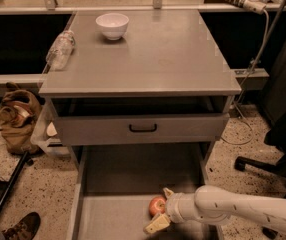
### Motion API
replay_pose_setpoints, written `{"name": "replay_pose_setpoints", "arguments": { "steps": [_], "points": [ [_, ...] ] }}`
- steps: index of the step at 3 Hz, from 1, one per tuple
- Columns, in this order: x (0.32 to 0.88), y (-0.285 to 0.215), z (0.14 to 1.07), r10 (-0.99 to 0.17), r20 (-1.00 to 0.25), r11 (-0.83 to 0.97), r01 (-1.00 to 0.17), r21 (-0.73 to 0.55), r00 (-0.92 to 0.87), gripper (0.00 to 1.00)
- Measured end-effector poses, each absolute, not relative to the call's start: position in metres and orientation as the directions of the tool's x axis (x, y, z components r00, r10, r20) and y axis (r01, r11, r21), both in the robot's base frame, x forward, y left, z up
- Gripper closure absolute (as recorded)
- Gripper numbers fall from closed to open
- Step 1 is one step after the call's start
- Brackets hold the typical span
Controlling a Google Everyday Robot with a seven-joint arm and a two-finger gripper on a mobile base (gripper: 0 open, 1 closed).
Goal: Pick apple from middle drawer and place on counter
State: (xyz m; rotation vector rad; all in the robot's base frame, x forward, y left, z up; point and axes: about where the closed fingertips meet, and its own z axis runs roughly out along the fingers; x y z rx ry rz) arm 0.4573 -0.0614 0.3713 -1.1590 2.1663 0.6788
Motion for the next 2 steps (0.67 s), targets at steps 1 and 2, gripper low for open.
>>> {"name": "replay_pose_setpoints", "arguments": {
  "steps": [1,2],
  "points": [
    [0.4573,-0.0612,0.3711,-0.559,-0.696,0.492,-0.856,0.160,-0.451,0.20],
    [0.4574,-0.0612,0.3712,-0.559,-0.696,0.492,-0.856,0.160,-0.451,0.42]
  ]
}}
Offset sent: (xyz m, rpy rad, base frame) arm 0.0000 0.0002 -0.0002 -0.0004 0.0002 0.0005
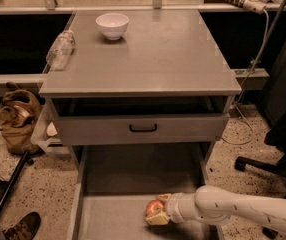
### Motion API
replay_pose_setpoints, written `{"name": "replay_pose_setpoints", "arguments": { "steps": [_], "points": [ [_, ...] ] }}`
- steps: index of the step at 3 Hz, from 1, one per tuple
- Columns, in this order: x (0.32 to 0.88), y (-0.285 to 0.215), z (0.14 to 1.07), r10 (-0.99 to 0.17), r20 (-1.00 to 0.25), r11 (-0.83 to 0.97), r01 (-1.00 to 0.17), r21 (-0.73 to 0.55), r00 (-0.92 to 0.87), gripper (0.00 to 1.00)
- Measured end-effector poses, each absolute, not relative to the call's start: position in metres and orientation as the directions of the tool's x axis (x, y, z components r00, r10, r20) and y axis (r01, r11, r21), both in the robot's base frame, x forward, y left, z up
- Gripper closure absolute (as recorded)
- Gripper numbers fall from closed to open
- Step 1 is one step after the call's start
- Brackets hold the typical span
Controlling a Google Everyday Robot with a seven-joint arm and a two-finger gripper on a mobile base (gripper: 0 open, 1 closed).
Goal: Pick apple from middle drawer and place on counter
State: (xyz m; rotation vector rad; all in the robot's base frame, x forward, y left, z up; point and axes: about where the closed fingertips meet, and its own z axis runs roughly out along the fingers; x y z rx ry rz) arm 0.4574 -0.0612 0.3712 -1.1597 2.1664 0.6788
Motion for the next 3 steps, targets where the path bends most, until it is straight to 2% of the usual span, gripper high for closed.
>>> {"name": "replay_pose_setpoints", "arguments": {
  "steps": [2,3],
  "points": [
    [0.485,-0.043,0.439,-0.481,-0.775,0.498,-0.855,0.145,-0.411,0.88],
    [0.508,-0.021,0.491,-0.465,-0.774,0.548,-0.826,0.130,-0.430,1.00]
  ]
}}
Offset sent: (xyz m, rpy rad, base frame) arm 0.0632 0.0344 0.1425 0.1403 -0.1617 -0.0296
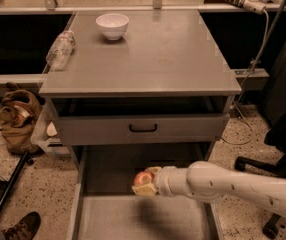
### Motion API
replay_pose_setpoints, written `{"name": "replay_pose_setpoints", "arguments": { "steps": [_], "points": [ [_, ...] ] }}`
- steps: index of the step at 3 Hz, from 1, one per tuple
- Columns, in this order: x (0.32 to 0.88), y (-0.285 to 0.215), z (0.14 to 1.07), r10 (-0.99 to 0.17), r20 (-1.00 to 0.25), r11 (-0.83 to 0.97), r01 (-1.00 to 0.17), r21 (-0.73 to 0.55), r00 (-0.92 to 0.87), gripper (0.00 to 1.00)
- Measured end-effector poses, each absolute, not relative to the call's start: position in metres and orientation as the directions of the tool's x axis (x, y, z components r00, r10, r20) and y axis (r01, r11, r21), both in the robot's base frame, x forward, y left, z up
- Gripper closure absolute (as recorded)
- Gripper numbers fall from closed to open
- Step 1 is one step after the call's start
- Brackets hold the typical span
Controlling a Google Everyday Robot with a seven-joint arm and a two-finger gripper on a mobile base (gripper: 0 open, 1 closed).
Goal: Pick apple from middle drawer and place on counter
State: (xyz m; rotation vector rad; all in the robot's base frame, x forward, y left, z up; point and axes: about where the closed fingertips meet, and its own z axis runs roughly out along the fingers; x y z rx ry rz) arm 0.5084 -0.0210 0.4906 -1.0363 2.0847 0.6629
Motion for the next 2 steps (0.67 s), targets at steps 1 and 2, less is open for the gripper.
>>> {"name": "replay_pose_setpoints", "arguments": {
  "steps": [1,2],
  "points": [
    [0.528,0.010,0.537,-0.477,-0.749,0.613,-0.785,0.092,-0.460,1.00],
    [0.538,0.043,0.576,-0.510,-0.766,0.576,-0.817,0.032,-0.390,1.00]
  ]
}}
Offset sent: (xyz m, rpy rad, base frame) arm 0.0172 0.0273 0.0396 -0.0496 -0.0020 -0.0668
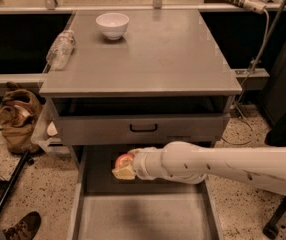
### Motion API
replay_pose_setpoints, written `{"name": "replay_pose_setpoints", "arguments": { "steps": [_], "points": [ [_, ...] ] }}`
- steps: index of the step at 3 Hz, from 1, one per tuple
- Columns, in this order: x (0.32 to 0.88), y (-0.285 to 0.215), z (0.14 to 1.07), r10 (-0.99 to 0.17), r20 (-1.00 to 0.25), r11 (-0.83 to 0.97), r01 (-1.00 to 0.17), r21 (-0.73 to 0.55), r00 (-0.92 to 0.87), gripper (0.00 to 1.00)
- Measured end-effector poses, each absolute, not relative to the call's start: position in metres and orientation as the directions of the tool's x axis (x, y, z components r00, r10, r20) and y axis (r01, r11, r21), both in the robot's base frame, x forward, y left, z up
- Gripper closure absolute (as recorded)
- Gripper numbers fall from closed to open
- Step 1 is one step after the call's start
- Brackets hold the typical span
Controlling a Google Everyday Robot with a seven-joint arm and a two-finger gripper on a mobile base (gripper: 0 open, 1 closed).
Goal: Pick apple from middle drawer and place on counter
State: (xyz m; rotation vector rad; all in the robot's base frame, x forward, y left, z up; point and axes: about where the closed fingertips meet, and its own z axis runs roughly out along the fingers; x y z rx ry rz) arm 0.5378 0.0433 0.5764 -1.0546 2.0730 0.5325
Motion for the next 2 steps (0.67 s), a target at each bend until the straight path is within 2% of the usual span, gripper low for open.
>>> {"name": "replay_pose_setpoints", "arguments": {
  "steps": [1,2],
  "points": [
    [0.537,0.044,0.577,-0.512,-0.767,0.574,-0.818,0.031,-0.387,1.00],
    [0.542,0.037,0.589,-0.460,-0.795,0.579,-0.813,0.070,-0.396,1.00]
  ]
}}
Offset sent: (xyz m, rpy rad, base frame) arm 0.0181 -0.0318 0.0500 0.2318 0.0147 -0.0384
